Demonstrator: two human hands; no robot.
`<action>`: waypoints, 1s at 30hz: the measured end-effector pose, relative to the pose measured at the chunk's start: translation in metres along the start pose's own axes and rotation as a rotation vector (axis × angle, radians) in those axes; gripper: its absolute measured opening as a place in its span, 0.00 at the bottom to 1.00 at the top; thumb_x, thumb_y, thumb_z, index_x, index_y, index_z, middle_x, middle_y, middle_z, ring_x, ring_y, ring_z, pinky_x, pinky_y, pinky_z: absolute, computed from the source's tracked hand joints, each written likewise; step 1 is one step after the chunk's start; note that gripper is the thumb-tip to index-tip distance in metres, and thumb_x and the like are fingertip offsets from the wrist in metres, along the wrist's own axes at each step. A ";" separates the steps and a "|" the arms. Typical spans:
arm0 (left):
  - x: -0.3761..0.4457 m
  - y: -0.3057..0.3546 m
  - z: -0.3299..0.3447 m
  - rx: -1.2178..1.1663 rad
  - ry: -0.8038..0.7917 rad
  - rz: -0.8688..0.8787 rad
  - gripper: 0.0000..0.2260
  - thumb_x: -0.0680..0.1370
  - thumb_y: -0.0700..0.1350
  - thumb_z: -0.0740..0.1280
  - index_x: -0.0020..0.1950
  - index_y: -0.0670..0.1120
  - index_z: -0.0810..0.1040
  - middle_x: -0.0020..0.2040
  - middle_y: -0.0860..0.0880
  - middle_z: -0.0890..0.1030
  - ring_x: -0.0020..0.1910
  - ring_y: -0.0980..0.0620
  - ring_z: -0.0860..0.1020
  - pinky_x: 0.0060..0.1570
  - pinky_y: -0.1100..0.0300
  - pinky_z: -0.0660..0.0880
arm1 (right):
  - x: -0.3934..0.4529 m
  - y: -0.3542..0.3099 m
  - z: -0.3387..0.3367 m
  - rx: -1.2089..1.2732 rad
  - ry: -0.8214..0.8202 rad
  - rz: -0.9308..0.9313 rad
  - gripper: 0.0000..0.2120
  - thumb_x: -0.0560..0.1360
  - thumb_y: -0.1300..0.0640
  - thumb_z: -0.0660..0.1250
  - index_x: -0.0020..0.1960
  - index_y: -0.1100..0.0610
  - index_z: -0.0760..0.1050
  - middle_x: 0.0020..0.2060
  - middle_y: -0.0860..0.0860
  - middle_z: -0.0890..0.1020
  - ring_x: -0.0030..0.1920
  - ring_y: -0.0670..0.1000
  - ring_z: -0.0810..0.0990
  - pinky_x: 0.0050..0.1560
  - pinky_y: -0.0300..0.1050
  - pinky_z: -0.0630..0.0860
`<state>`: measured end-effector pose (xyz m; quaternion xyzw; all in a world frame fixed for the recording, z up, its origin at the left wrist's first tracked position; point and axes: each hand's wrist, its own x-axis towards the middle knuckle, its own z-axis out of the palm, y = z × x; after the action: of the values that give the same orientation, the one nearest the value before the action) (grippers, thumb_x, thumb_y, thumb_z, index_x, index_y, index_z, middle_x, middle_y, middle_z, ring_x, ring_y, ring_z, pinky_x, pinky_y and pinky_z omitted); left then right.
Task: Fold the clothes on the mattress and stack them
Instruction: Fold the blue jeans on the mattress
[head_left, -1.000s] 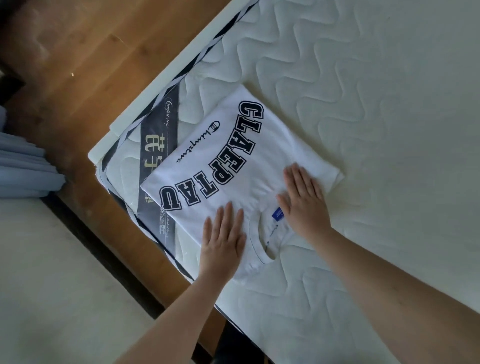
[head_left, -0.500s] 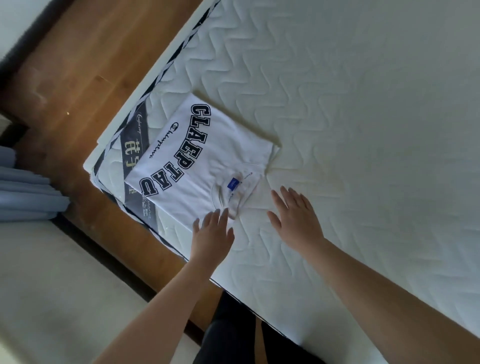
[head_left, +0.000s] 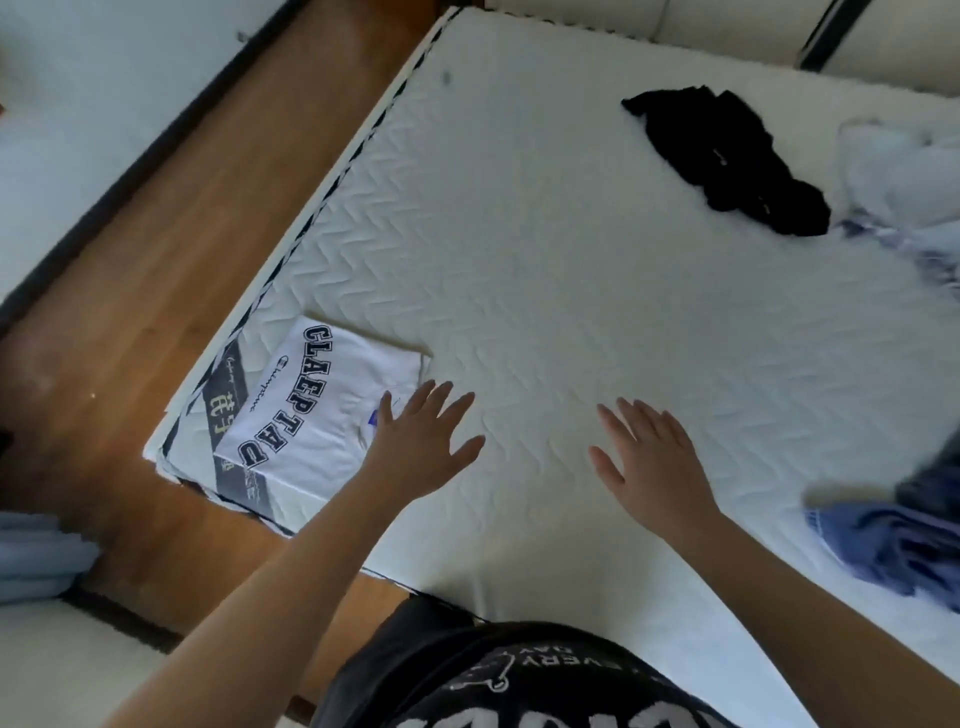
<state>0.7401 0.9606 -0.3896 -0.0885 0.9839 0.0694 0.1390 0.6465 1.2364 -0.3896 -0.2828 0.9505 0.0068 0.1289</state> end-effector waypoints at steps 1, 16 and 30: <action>0.001 0.011 -0.013 0.025 0.020 0.040 0.30 0.79 0.67 0.50 0.79 0.58 0.54 0.80 0.52 0.55 0.79 0.52 0.50 0.73 0.37 0.46 | -0.009 0.015 -0.007 -0.021 -0.020 0.041 0.29 0.82 0.39 0.46 0.79 0.51 0.57 0.76 0.54 0.64 0.76 0.56 0.60 0.76 0.55 0.54; -0.010 0.138 -0.145 0.121 0.184 0.729 0.34 0.74 0.72 0.34 0.79 0.62 0.45 0.80 0.57 0.43 0.78 0.55 0.39 0.75 0.38 0.42 | -0.178 0.015 -0.094 0.130 0.303 0.693 0.35 0.79 0.35 0.38 0.78 0.53 0.60 0.76 0.54 0.63 0.77 0.57 0.59 0.76 0.57 0.55; -0.069 0.218 -0.109 0.180 0.206 1.164 0.34 0.76 0.69 0.36 0.80 0.58 0.46 0.81 0.53 0.48 0.79 0.54 0.42 0.76 0.50 0.41 | -0.316 -0.035 -0.069 0.028 0.294 1.127 0.31 0.81 0.38 0.44 0.79 0.51 0.57 0.77 0.54 0.62 0.78 0.56 0.57 0.77 0.55 0.50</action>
<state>0.7346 1.1658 -0.2421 0.4709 0.8812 0.0415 -0.0109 0.9039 1.3701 -0.2424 0.2706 0.9621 0.0226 -0.0244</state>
